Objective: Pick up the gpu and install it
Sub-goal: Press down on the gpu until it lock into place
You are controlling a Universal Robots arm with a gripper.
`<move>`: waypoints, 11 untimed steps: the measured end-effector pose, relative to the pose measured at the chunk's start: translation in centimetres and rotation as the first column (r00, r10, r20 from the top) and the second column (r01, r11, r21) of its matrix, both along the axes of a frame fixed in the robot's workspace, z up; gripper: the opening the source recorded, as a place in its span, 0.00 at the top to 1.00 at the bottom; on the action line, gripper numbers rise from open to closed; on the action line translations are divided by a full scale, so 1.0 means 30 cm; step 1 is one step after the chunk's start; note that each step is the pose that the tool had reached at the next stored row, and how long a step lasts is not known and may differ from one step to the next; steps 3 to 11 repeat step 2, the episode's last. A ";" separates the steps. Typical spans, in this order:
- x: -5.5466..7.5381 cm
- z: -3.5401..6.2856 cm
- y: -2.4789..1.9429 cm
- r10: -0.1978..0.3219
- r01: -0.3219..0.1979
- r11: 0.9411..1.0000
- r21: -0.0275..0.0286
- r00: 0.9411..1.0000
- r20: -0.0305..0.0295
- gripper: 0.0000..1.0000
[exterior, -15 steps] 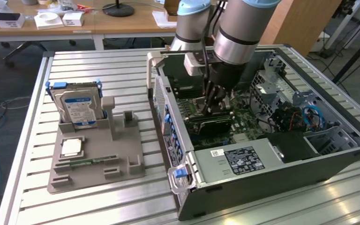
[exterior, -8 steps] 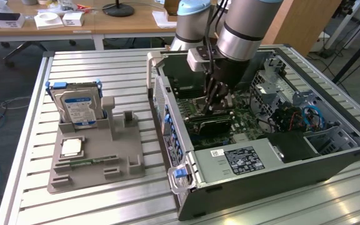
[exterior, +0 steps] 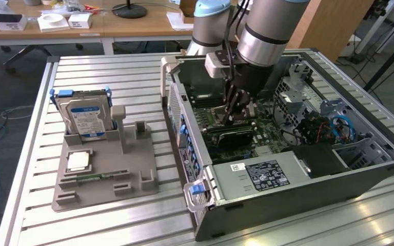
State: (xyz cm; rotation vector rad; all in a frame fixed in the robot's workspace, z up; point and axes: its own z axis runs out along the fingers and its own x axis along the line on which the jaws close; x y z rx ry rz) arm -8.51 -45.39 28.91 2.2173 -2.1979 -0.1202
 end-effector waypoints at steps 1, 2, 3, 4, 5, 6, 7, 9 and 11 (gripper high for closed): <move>0.000 0.000 0.000 0.000 0.000 1.000 0.000 1.000 0.000 0.90; 0.000 0.000 0.000 0.000 0.000 1.000 0.000 1.000 0.000 0.90; 0.000 0.000 0.000 0.000 0.000 1.000 0.000 1.000 0.000 0.90; 0.000 0.000 0.000 0.000 0.000 1.000 0.000 1.000 0.000 0.90; 0.000 0.000 0.000 0.000 0.000 1.000 0.000 1.000 0.000 0.90; 0.000 0.000 0.000 0.000 0.000 1.000 0.000 1.000 0.000 0.90; 0.000 0.000 0.000 0.000 0.000 1.000 0.000 1.000 0.000 0.90; 0.000 0.000 0.000 0.000 0.000 1.000 0.000 1.000 0.000 0.90; 0.000 0.000 0.000 0.000 0.000 1.000 0.000 1.000 0.000 0.90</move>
